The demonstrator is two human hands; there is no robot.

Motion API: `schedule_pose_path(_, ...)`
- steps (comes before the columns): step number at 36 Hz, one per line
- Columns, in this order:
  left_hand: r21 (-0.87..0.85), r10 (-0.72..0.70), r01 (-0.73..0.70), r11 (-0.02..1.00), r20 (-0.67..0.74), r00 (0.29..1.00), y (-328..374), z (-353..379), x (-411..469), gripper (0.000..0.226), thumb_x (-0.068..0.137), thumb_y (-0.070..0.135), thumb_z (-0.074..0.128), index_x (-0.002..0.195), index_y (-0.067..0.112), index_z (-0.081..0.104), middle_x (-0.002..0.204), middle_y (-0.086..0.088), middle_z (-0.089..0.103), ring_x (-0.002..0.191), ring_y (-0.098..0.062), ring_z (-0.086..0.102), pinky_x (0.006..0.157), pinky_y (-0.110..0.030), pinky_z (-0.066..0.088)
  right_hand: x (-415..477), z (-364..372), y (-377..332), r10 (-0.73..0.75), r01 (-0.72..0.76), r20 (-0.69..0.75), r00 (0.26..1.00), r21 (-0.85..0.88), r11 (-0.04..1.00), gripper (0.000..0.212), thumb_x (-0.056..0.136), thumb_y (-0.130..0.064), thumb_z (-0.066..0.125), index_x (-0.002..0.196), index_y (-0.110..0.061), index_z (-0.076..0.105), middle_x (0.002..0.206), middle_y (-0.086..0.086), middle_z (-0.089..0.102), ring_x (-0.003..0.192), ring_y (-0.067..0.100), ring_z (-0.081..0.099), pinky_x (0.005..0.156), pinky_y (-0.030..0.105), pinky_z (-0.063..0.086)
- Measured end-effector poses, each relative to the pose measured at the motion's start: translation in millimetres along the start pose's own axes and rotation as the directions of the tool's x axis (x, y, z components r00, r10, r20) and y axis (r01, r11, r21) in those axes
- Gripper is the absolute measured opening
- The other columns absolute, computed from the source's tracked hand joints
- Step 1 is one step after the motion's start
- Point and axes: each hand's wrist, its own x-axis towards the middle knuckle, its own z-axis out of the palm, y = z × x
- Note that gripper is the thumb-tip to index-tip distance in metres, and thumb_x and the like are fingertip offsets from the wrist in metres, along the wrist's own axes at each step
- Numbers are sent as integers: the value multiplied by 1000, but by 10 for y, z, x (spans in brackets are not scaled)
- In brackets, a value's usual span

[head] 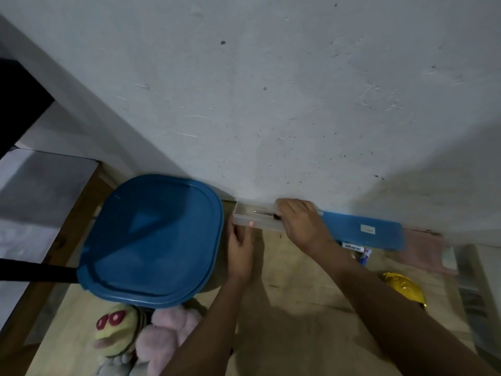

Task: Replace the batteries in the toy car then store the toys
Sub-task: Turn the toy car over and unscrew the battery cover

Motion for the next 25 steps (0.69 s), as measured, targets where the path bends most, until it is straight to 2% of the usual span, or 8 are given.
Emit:
schedule_pose_path(4, -11, -1, 1, 1000, -10, 1000, 43, 22, -32, 62, 94, 36, 49, 147, 29, 19, 153, 1, 29, 139, -17, 27, 115, -41, 24, -12, -81, -11, 16, -17, -7, 1000, -80, 997, 18, 81, -25, 60, 95, -18, 68, 95, 3, 68, 88, 23, 64, 78, 33, 50)
schedule_pose_path(8, -27, -21, 19, 999, -63, 998, 130, 57, -60, 59, 93, 38, 50, 146, 25, 26, 148, 1, 35, 133, -12, 31, 105, -29, 26, 31, -179, 39, 51, -61, -67, 996, -158, 986, 22, 74, -28, 76, 94, -19, 70, 82, 3, 63, 76, 23, 60, 65, 30, 46)
schedule_pose_path(10, -28, -5, 3, 1000, -80, 997, 168, 76, -60, 56, 93, 37, 51, 143, 23, 31, 142, 0, 41, 124, -7, 36, 100, -25, 28, 54, -179, 72, 42, -57, -113, 993, -133, 989, 18, 76, -24, 75, 92, -17, 71, 77, 3, 64, 70, 21, 62, 61, 27, 45)
schedule_pose_path(12, -17, 2, -4, 1000, -78, 997, 169, 76, -53, 52, 93, 34, 52, 141, 23, 34, 137, 0, 47, 119, -5, 40, 99, -25, 32, 68, -174, 75, 41, -54, -147, 988, -82, 995, 14, 82, -23, 63, 90, -14, 70, 76, 3, 67, 66, 20, 65, 58, 24, 47)
schedule_pose_path(15, 45, 3, 0, 999, -59, 998, 110, 31, -46, 53, 94, 28, 52, 143, 25, 32, 139, -1, 48, 123, -13, 45, 107, -36, 36, 59, -199, 51, 148, -136, -159, 976, 83, 987, 8, 84, -15, 59, 88, -10, 65, 75, 5, 68, 62, 20, 63, 55, 24, 49)
schedule_pose_path(17, 84, 12, -8, 996, -41, 999, 76, -2, -56, 53, 94, 25, 51, 143, 26, 30, 140, -2, 47, 127, -17, 44, 110, -43, 35, 36, -214, 40, 195, -177, -130, 972, 142, 974, 6, 81, -10, 67, 83, -9, 61, 71, 6, 64, 60, 21, 60, 54, 24, 47)
schedule_pose_path(21, 93, 43, -41, 995, -12, 999, 85, -52, -69, 50, 96, 18, 48, 143, 23, 31, 137, 2, 47, 125, -11, 43, 108, -34, 34, -48, -182, 64, 131, -124, -36, 991, 149, 981, 7, 78, -3, 66, 76, -8, 61, 73, 7, 64, 67, 24, 59, 63, 28, 48)
schedule_pose_path(25, 111, 58, -56, 992, -9, 998, 94, -67, -63, 49, 96, 13, 47, 142, 20, 33, 123, 7, 52, 110, -1, 47, 97, -23, 35, -97, -132, 78, 87, -115, 258, 962, 95, 989, 9, 83, -5, 59, 89, -6, 66, 90, 11, 65, 85, 29, 60, 72, 32, 46)
